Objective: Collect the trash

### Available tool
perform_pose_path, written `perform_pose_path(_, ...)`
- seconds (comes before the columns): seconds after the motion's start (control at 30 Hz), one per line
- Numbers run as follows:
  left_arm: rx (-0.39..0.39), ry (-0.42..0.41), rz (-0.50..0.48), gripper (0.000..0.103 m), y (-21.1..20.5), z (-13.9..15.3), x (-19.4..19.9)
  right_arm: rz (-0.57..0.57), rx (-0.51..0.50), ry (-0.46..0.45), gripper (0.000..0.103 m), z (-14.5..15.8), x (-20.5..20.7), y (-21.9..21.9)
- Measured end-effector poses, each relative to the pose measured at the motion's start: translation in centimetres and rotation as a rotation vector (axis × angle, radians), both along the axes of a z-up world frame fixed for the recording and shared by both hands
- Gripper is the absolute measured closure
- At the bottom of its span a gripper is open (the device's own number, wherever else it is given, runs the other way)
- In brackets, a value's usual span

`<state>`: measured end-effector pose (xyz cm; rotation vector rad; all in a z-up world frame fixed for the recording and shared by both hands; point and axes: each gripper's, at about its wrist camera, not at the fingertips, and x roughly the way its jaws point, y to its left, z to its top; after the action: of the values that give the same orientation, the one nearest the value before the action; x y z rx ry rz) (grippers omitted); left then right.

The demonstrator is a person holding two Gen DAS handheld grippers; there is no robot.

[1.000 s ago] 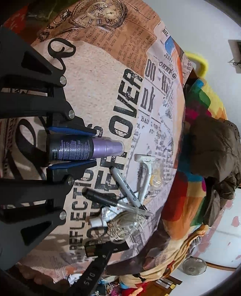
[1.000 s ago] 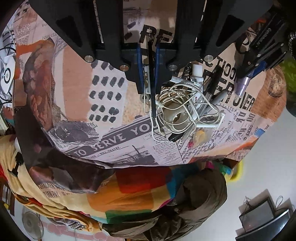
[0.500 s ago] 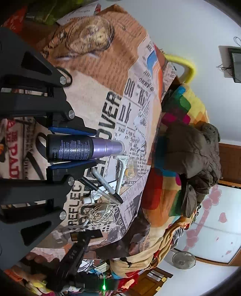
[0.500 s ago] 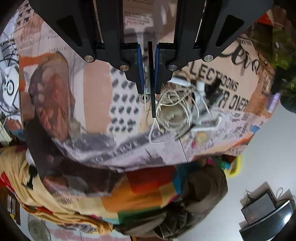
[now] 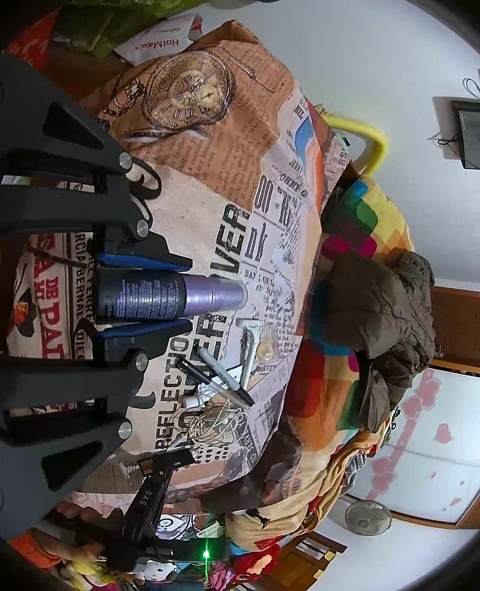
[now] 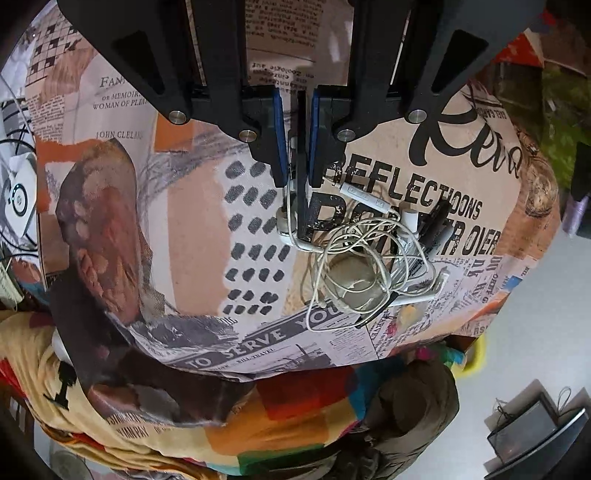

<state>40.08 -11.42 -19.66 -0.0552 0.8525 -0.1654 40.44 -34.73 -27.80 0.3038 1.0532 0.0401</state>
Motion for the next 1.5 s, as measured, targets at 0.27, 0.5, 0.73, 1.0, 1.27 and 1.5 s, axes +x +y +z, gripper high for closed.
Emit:
perform_pose_path(0.27,0.013,0.014,-0.027,0.078,-1.4,-1.3,0.2,0.015,-0.047,-0.103,0.093,1.8,-0.9,0.6)
perform_pose_path(0.5,-0.001,0.013,-0.014,0.078,-1.0,-1.0,0.0,-0.044,0.022,-0.204,0.093,3.8,-1.7,-0.5)
perform_pose_path(0.73,-0.018,0.021,0.003,0.078,-0.3,-1.0,0.1,0.022,0.024,-0.122,0.093,1.9,-0.5,0.7)
perform_pose_path(1.0,-0.01,0.027,-0.022,0.078,-1.6,-1.5,0.3,0.031,-0.039,-0.024,0.081,0.4,-0.3,0.0)
perform_pose_path(1.27,-0.004,0.024,-0.043,0.078,-2.2,-2.0,0.3,-0.004,0.005,-0.153,0.072,2.6,-1.5,-1.7)
perform_pose_path(1.5,-0.015,0.049,-0.042,0.078,-2.3,-3.2,0.8,0.018,-0.156,-0.076,0.072,0.7,0.2,1.1)
